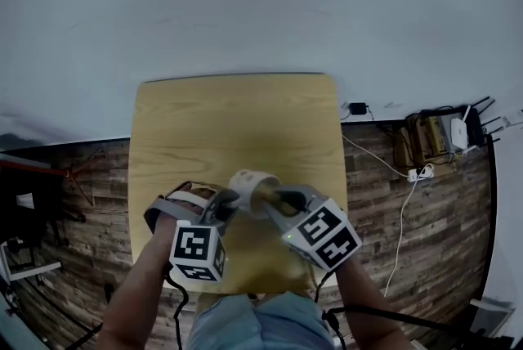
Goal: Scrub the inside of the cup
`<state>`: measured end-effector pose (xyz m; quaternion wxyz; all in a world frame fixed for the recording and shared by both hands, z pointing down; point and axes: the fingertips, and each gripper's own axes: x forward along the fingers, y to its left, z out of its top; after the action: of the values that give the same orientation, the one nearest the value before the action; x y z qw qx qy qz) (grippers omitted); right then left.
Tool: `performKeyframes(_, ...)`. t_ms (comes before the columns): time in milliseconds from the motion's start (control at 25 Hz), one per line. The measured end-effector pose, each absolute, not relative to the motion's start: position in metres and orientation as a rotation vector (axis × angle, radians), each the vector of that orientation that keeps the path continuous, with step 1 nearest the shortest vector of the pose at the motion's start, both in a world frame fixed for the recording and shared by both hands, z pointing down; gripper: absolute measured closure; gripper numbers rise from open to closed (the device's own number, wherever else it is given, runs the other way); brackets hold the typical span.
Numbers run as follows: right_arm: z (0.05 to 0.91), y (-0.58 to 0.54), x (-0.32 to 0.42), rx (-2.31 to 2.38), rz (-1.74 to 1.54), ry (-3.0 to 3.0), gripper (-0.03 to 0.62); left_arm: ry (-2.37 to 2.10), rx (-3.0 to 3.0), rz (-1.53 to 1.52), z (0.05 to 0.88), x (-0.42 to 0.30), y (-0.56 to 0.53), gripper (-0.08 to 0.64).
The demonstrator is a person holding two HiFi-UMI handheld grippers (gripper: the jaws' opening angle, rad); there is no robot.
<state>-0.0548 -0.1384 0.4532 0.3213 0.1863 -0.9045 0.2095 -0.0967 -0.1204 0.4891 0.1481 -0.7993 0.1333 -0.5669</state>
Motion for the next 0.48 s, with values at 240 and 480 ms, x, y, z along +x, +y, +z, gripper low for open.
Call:
performKeyframes(240, 0.457, -0.153, -0.035, 0.546, 0.564, -2.375, 0.535, 0.392, -2.306, -1.626, 0.488, -0.098, -0.121, 0.489)
performKeyframes(480, 0.472, -0.145, -0.021, 0.584, 0.596, -2.351, 0.535, 0.423, -2.31, -1.624, 0.489, -0.1, -0.121, 0.489)
